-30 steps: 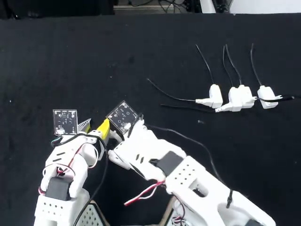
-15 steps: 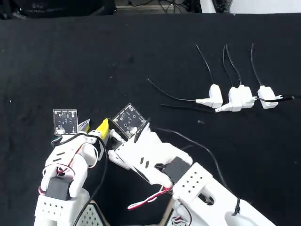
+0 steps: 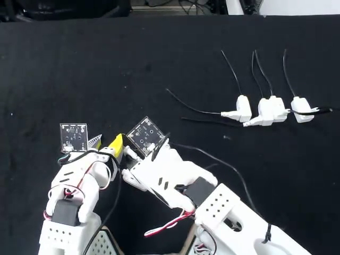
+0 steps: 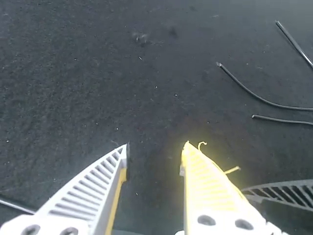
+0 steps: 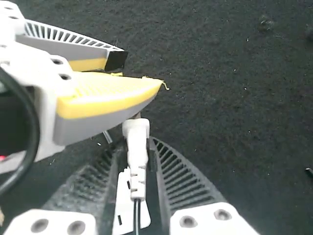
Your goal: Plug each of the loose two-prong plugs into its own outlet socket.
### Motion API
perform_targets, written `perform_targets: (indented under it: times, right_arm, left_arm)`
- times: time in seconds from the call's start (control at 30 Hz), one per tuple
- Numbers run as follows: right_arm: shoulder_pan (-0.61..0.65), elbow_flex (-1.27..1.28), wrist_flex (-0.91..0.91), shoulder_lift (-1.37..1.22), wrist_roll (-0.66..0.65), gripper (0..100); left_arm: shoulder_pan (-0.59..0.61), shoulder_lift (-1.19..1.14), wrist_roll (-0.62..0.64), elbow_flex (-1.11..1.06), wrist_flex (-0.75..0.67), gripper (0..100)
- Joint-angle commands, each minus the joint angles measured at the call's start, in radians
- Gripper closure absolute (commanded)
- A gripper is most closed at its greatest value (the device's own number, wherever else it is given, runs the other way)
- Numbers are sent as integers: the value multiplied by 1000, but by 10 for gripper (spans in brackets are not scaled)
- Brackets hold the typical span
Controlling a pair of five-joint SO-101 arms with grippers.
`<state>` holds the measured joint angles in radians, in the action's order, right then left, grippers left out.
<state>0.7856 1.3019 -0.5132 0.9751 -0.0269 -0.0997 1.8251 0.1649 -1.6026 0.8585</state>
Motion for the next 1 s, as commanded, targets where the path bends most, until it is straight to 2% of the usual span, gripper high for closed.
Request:
perform_targets:
  times: [0.0, 0.6, 0.83, 0.97]
  right_arm:
    - [2, -31, 8, 41, 8, 988]
    - [-29, -42, 3, 41, 11, 988]
    - [-26, -39, 8, 41, 64, 988]
    - [-26, -36, 8, 36, 63, 988]
  left_arm:
    - [-8, -6, -9, 1, 0, 813]
    - [-15, -5, -11, -27, -5, 813]
    - [-15, -5, -11, -25, -5, 813]
    - [12, -5, -5, -25, -55, 813]
